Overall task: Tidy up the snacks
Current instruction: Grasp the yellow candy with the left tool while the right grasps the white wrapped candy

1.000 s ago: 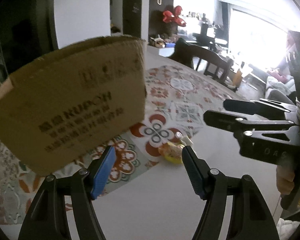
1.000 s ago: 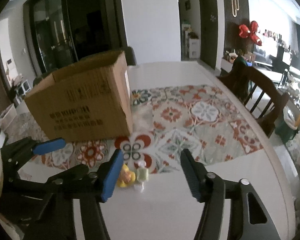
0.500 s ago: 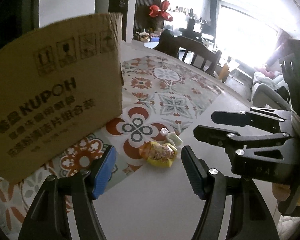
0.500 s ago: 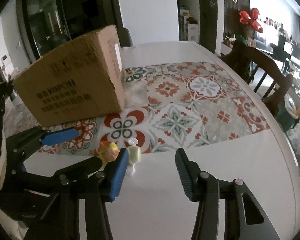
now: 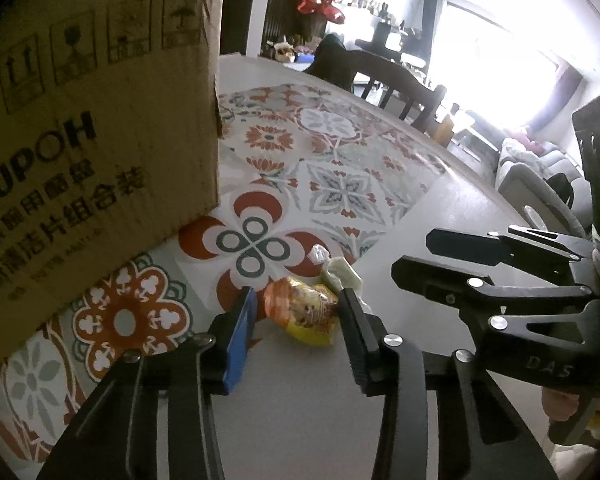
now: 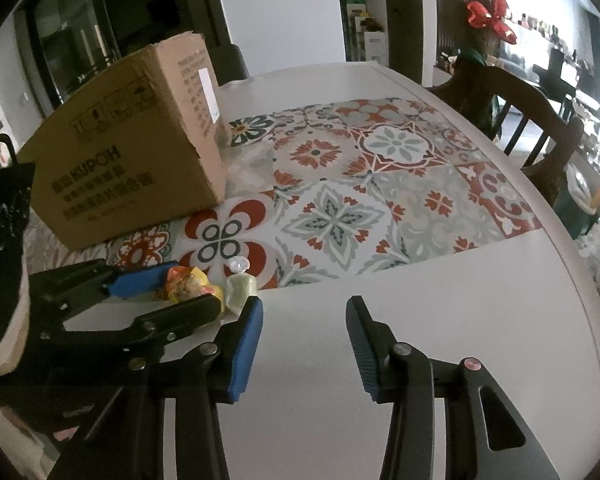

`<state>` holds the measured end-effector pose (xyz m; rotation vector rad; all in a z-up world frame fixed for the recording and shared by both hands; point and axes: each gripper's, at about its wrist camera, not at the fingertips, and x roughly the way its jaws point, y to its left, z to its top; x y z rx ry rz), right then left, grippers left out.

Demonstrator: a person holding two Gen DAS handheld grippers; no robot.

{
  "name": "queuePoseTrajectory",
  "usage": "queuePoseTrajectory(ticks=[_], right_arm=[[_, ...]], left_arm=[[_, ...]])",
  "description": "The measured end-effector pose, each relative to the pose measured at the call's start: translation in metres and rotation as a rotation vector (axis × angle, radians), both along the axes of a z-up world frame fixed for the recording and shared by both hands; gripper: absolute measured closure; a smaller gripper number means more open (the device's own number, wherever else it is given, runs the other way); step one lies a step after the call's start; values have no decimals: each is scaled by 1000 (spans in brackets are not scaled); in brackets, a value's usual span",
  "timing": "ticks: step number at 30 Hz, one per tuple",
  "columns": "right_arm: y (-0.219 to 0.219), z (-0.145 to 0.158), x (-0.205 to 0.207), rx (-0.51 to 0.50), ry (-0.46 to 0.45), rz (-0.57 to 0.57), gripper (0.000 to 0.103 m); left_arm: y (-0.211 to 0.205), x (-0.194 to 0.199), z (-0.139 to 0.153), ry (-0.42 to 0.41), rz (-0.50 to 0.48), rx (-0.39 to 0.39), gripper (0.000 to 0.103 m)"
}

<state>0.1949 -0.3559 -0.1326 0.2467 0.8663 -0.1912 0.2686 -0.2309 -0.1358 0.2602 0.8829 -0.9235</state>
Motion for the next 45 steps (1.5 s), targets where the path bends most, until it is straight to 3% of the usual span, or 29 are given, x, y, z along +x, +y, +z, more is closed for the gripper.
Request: queuePoseTrajectory(ticks=[5,8,16,26,30,34,45], right_arm=[[3,-1,2,8,-2,11,58],[8,-3,5,13,0,25,58],[19,-3,15,17,-6,53,60],[29,-12,31,15,20,76,71],[31,-13,33,3,18,83,82],[32,-12,33,2,19,83,82],[43,21,19,3,-57,103,82]], left_arm=[[3,1,-1,7,9,-15,79],[9,2,0,25,20,-23,79],[28,-3,14,-51,98,14,79],[35,-3,16,-51,120,11,79],[38,-3,18,-55,129,5,79],[40,-5,22,-60,136,-1,79],[60,-16,52,-95,196,-37,79]])
